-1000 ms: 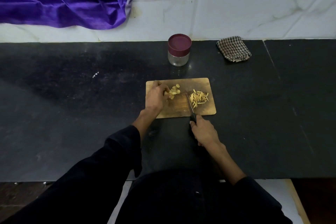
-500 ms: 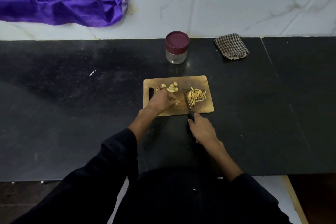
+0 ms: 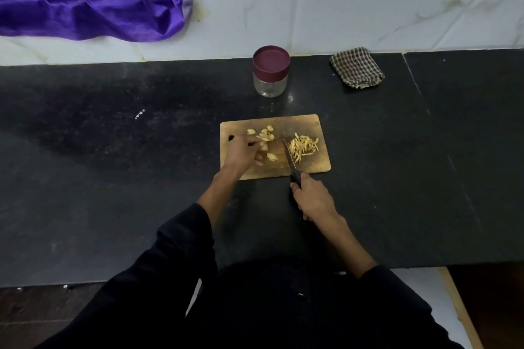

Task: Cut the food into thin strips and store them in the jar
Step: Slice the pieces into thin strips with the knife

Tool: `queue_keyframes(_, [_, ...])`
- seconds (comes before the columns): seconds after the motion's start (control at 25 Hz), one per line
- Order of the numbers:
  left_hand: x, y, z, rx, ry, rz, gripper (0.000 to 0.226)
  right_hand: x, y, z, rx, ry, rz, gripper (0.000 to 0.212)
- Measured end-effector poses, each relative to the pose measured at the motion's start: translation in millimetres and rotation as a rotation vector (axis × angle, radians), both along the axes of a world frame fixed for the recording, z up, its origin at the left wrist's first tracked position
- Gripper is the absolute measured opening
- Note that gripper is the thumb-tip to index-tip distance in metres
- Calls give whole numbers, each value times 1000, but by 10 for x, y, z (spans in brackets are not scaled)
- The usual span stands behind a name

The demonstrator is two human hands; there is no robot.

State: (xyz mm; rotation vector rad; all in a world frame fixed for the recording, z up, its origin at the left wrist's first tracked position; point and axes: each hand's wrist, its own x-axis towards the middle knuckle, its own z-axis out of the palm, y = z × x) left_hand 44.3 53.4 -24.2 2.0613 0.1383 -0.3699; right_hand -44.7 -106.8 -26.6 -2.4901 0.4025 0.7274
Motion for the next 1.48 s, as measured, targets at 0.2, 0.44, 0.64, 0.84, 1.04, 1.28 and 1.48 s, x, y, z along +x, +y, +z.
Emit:
queue_keyframes(0.2, [-136,-121,-58,-97,36,193,10,-2,-6,12,1,6,-3,28])
queue_keyframes(0.44, [-143,-230,-167,31,-15,219,14,-7,-6,-15,-12,-21,-1,26])
queue_keyframes(0.64, [-193,-220,-143,130,-161,195,25,-8,-12,-19,-4,-30,6,26])
queue_keyframes(0.84, [-312,-296,-216,304,-219,67,39,-3,-7,-23,-2,-30,4,26])
queue_keyframes(1.04, [-308,-347,-178,517,-274,-75,34,-10,-16,-48,6,-64,-1,25])
queue_keyframes(1.28, [-197,-185,-159,436,-269,-241,29,-12,-22,-29,31,-143,-35,26])
queue_keyframes(1.48, [-174,-138,-162,317,-271,-174,49,-16,-24,-12,54,-123,-47,28])
